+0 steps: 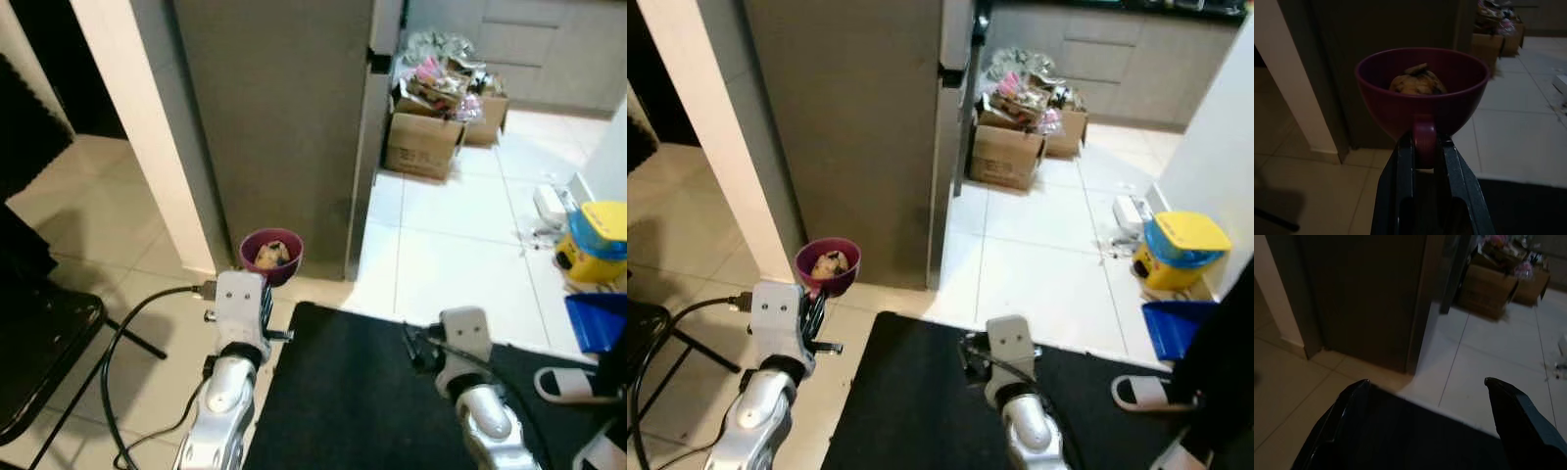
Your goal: Restocking fridge
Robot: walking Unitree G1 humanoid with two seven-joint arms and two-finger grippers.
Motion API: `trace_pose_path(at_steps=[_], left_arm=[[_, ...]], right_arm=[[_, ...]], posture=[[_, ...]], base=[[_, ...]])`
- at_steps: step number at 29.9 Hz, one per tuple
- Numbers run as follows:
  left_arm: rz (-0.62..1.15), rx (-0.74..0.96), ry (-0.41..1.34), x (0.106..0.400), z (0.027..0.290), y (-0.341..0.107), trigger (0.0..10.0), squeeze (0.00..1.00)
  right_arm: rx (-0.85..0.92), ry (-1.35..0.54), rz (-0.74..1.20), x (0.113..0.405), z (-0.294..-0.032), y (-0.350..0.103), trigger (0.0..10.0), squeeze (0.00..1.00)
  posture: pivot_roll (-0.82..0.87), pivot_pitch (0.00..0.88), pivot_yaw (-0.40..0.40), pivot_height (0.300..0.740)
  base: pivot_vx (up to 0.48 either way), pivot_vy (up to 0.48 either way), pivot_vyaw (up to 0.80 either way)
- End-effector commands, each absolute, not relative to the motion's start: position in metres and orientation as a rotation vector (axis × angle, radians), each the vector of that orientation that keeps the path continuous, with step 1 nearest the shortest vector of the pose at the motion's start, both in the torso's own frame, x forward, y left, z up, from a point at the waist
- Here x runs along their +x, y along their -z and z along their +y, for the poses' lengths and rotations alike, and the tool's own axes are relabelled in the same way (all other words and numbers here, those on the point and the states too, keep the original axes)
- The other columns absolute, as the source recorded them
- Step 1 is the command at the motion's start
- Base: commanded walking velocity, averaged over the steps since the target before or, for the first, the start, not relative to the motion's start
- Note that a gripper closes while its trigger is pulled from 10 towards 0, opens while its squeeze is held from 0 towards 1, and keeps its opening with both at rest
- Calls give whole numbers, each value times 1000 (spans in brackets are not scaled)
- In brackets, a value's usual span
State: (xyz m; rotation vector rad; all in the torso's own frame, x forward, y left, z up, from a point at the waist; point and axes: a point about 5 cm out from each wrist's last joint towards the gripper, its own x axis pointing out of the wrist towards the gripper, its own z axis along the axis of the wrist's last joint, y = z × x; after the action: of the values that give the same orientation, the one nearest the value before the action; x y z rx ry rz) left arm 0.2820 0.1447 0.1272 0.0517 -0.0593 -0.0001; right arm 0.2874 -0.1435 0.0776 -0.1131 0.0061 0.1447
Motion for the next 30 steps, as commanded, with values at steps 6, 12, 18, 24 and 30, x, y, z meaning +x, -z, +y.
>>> trace_pose_path(at_steps=[6, 12, 18, 24, 30], left_arm=[[-40, 42, -15, 281, 146, -122, 10000, 0], [-37, 41, -25, 283, 148, -122, 10000, 0], [-35, 43, -43, 284, 153, -122, 10000, 0], [-36, 46, -49, 285, 154, -122, 10000, 0], [-38, 46, -47, 286, 154, -122, 10000, 0]], right_arm=[[-101, -149, 25, 284, -140, -72, 10000, 0], [-103, -148, 23, 285, -141, -73, 10000, 0], [-104, -161, 5, 286, -138, -77, 10000, 0], [-104, -180, -28, 291, -133, -87, 10000, 0], [-104, -180, -29, 291, -133, -87, 10000, 0]], posture=[[-114, 128, 7, 710], [-115, 129, 7, 710], [-114, 128, 6, 710], [-113, 126, 5, 710], [-114, 124, 6, 710]], base=[[394, -94, 0], [407, 0, 0], [362, 0, 0], [344, 0, 0], [359, 0, 0]])
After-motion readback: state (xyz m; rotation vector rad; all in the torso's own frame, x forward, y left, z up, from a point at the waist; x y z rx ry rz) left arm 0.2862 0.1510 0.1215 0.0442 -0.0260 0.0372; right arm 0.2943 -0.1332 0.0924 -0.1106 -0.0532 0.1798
